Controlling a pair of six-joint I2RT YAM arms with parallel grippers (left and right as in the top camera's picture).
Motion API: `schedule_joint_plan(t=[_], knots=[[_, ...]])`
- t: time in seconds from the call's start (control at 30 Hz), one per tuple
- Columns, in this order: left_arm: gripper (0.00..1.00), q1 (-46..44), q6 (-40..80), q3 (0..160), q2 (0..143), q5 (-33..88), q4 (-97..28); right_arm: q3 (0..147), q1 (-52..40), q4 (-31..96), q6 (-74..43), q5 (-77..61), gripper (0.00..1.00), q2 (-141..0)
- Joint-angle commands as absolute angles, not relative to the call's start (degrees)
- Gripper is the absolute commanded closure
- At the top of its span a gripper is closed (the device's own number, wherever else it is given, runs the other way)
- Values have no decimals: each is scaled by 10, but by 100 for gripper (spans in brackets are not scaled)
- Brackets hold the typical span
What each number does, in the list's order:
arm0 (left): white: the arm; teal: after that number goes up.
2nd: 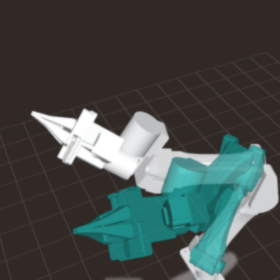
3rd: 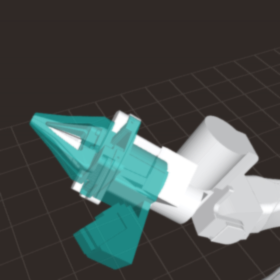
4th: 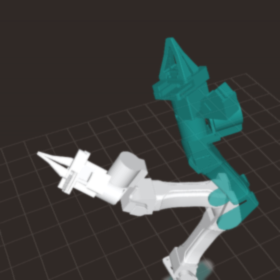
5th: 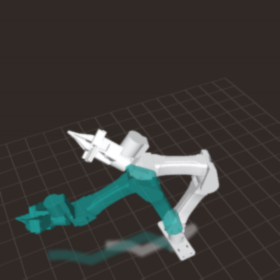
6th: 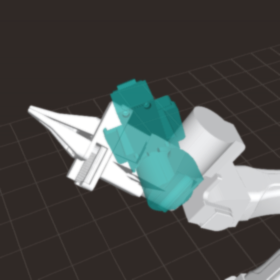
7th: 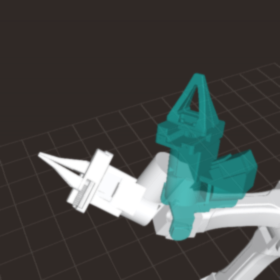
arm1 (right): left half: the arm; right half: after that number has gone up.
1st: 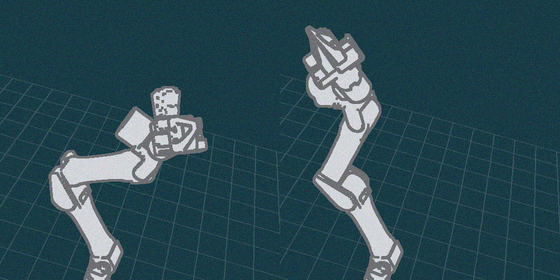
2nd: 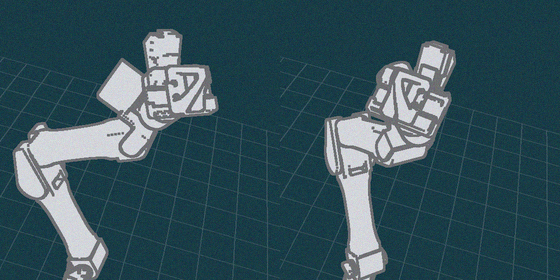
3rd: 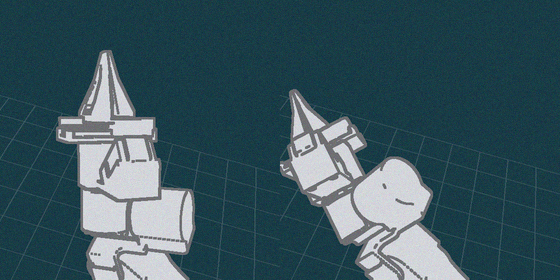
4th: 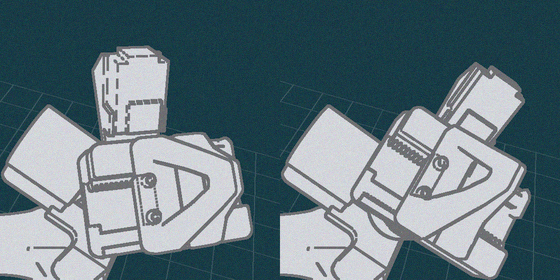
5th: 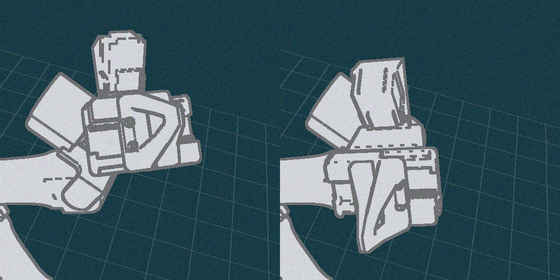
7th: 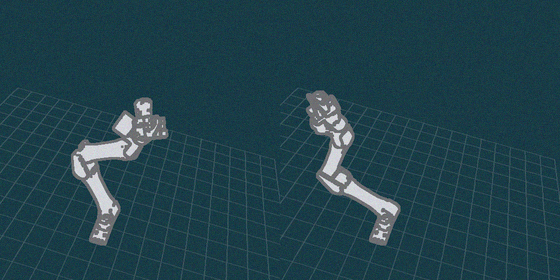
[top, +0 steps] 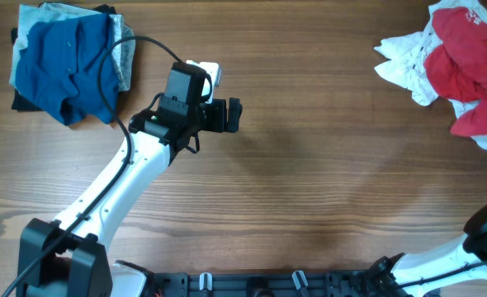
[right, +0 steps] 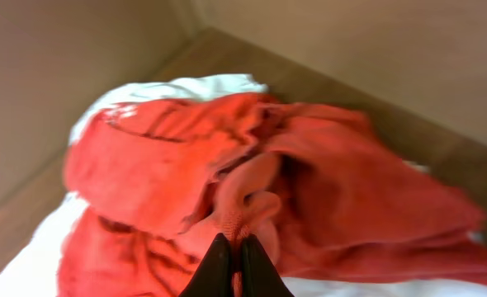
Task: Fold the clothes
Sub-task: 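Lower the right gripper onto the red shirt and close on it, then pull the red shirt with the right gripper to the table center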
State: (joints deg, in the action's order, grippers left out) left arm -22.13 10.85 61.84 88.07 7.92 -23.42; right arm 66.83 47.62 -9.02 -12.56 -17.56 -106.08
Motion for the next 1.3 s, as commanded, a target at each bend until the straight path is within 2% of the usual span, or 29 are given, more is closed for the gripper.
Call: schedule_joint_plan(t=[0.0,0.13,0.27,0.6,0.77,1.03,1.27], knots=[[0,-223,108,630,880,74,-216,676,449,-95,-157,-288,96,-1025],[0,-222,108,630,868,74,-180,683,392,-93,-176,-351,96,-976],[0,-208,108,630,847,40,-153,697,292,-63,-184,-391,96,-914],[0,-80,108,630,781,25,-184,698,-16,44,-194,-389,96,-854],[0,-44,108,630,776,25,-209,698,-115,113,-176,-342,96,-854],[0,-52,108,630,776,40,-220,698,-139,139,-161,-334,96,-854],[0,-92,107,630,785,51,-224,698,-60,129,-169,-210,93,-856]])
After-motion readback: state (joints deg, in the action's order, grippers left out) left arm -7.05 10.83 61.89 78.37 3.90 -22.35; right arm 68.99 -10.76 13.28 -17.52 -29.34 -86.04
